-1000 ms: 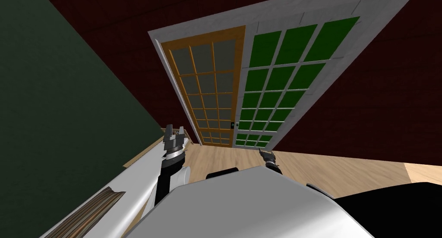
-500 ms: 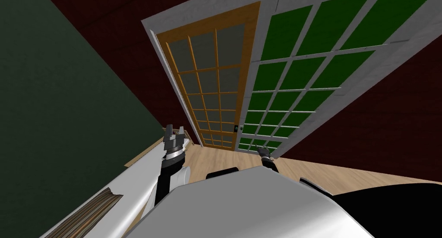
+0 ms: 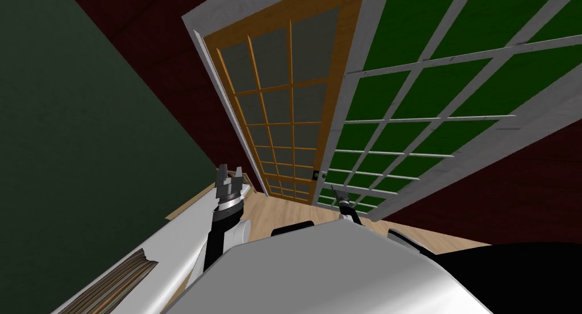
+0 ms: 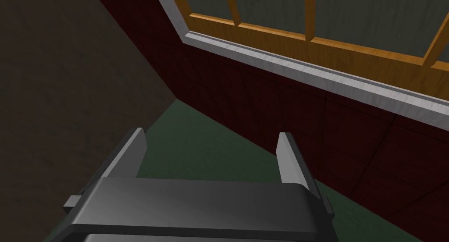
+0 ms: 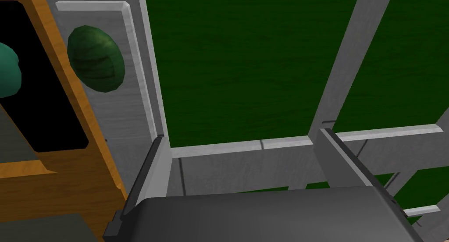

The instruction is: Pull the door open

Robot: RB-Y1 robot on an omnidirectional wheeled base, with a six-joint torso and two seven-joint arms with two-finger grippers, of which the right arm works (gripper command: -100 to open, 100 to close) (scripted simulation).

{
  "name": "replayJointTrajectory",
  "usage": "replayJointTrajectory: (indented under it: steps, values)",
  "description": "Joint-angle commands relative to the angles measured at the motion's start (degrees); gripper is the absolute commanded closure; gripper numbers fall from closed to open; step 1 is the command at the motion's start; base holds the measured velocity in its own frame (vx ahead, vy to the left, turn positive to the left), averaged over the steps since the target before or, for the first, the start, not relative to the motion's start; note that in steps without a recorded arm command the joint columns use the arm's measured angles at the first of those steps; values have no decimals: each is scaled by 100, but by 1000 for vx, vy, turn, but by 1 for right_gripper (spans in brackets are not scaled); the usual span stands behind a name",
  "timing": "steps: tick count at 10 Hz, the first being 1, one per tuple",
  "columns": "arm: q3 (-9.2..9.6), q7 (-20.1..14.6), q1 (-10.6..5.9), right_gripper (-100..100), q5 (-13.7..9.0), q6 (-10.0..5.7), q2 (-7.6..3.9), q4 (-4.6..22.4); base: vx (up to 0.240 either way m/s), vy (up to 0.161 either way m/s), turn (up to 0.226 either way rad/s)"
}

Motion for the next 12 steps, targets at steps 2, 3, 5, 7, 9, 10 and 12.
replayJointTrajectory:
  steps: [2, 3, 5, 7, 9, 10, 12]
  values:
    - [37, 49, -221, -100, 43, 28, 81, -152, 214, 8, 142]
    - [62, 41, -337, -100, 71, 31, 121, -223, 191, 10, 99]
    - [62, 41, -337, -100, 71, 31, 121, -223, 88, -2, 31]
    - [34, 143, -254, 100, 42, 80, 94, -376, 8, 2, 2]
    - [34, 143, -254, 100, 42, 80, 94, -376, -9, 6, 10]
    - [34, 143, -254, 100, 42, 80, 94, -376, 0, 0, 0]
    - [34, 143, -254, 100, 42, 80, 94, -376, 0, 0, 0]
